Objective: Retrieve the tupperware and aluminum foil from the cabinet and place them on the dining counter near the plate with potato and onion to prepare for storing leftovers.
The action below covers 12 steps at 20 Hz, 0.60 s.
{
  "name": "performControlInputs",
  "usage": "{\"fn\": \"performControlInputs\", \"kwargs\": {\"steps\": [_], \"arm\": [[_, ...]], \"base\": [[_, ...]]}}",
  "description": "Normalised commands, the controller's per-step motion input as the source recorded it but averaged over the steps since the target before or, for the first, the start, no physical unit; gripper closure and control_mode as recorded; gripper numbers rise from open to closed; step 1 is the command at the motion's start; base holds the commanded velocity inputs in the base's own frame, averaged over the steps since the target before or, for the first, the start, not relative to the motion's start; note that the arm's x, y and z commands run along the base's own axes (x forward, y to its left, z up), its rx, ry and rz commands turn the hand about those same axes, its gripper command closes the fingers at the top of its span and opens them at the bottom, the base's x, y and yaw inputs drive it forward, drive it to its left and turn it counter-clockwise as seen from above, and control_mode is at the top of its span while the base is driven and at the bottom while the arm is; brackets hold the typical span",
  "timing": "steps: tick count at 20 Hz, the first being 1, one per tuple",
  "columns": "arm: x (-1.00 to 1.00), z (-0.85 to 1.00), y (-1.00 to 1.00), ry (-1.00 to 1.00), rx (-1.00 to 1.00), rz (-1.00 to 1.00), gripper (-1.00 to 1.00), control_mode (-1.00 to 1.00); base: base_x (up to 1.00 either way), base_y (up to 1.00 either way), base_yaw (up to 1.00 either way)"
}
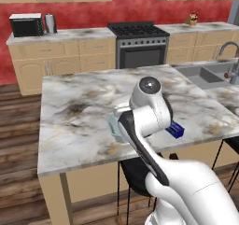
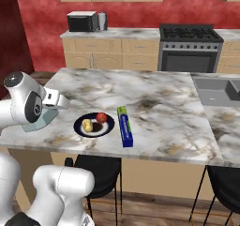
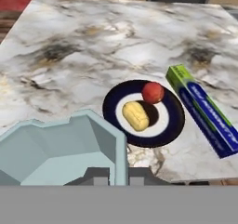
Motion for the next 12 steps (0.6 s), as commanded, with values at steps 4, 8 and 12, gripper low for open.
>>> {"fn": "performControlInputs", "kwargs": {"steps": [4,8,12], "arm": [[0.64,-0.42,0.38,0.15,0.00,0.04,1.00,-1.00],[0.66,-0.32,0.23,0.03,0.00,0.01,1.00,-1.00],[0.66,-0.42,0.21,0.00,0.00,0.00,1.00,-1.00]], "base": [[0.00,0.00,0.00],[0.00,0.00,0.00],[0.00,0.00,0.00]]}}
